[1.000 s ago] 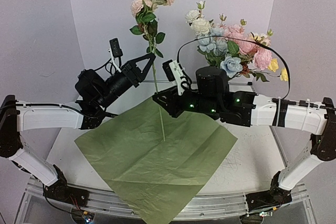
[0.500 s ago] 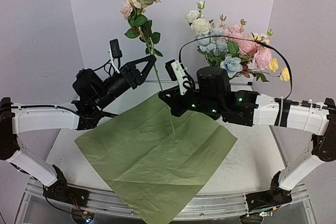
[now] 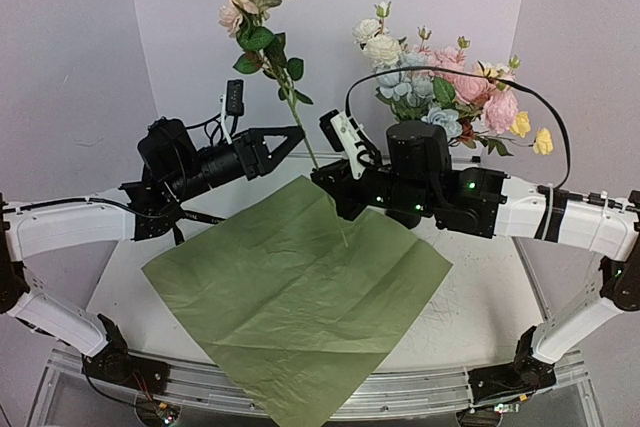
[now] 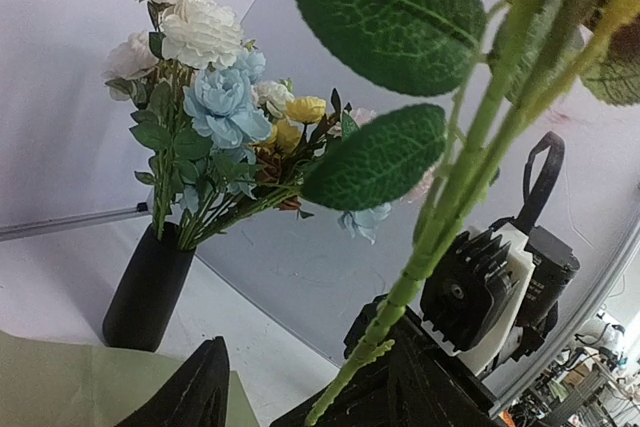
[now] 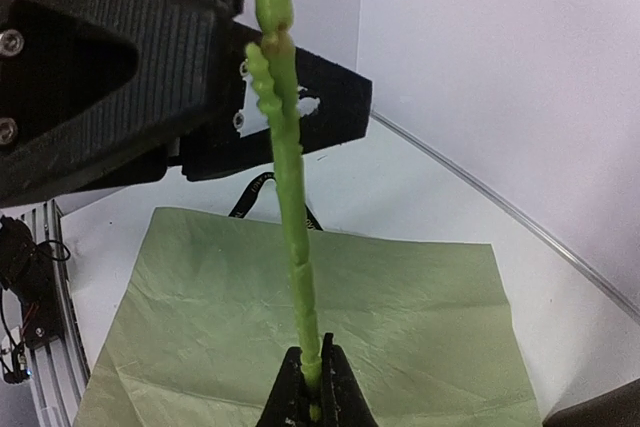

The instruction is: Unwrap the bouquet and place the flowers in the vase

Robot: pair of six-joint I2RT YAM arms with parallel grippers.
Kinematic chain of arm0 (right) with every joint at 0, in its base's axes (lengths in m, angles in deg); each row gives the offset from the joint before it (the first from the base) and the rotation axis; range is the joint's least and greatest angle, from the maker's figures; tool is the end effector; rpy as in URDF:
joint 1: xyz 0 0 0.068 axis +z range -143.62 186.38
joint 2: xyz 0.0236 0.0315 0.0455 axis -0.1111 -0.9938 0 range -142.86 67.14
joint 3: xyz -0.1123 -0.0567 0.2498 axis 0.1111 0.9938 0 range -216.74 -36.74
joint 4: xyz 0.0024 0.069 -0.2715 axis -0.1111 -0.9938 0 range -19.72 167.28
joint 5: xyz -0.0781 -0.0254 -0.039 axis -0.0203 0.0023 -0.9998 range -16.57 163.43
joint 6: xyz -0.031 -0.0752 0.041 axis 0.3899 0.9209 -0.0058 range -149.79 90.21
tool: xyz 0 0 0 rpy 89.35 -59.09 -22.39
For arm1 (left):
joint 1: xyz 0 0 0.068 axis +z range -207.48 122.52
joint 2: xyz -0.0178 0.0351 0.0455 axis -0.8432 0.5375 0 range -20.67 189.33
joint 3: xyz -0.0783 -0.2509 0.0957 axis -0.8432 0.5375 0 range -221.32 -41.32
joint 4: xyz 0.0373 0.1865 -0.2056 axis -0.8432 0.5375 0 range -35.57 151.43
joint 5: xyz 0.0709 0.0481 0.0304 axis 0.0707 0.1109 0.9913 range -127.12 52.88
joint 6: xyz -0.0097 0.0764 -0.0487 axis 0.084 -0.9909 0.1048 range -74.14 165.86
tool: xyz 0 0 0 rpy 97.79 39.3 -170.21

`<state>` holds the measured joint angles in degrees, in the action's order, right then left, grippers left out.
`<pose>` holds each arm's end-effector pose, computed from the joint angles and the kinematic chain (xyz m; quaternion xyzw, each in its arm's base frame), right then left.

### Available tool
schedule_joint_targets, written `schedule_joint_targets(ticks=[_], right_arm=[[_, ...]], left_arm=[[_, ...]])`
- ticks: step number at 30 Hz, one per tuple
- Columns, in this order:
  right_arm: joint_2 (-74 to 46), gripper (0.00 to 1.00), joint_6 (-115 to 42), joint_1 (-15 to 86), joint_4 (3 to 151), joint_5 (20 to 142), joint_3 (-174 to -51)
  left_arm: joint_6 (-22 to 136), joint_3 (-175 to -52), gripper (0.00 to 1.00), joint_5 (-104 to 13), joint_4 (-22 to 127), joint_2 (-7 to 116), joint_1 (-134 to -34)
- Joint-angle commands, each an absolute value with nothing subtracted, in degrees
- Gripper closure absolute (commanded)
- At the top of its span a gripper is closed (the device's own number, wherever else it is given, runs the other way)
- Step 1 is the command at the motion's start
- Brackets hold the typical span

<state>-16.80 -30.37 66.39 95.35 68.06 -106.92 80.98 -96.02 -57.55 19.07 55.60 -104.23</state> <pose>0.2153 0.3579 0.3900 -0.3069 0.6070 0.3419 0.6484 0.2328 -0.2892 0.3712 0.2004 0.5900 -0.5901 0.5134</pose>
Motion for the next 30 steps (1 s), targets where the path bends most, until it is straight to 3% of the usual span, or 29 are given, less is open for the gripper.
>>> schedule_joint_targets(ticks=[1, 12, 21, 30], right_arm=[[-14.5, 1.0, -27.4, 66.2, 96.8, 68.8, -107.8], [-14.9, 1.0, -27.7, 66.2, 98.0, 70.7, -107.0], [-16.2, 1.0, -28.8, 66.2, 98.5, 70.7, -107.2], [-17.4, 1.0, -29.2, 66.2, 98.8, 70.6, -107.8]], left_arm=[[84.2, -101.5, 0.46, -66.3, 20.9, 56.9, -101.9], [83.2, -103.2, 0.47, -68.3, 20.9, 57.5, -102.0], [81.6, -102.8, 0.54, -67.1, 20.9, 56.5, -102.0], [81.8, -103.6, 0.51, -68.0, 20.8, 57.0, -102.0]])
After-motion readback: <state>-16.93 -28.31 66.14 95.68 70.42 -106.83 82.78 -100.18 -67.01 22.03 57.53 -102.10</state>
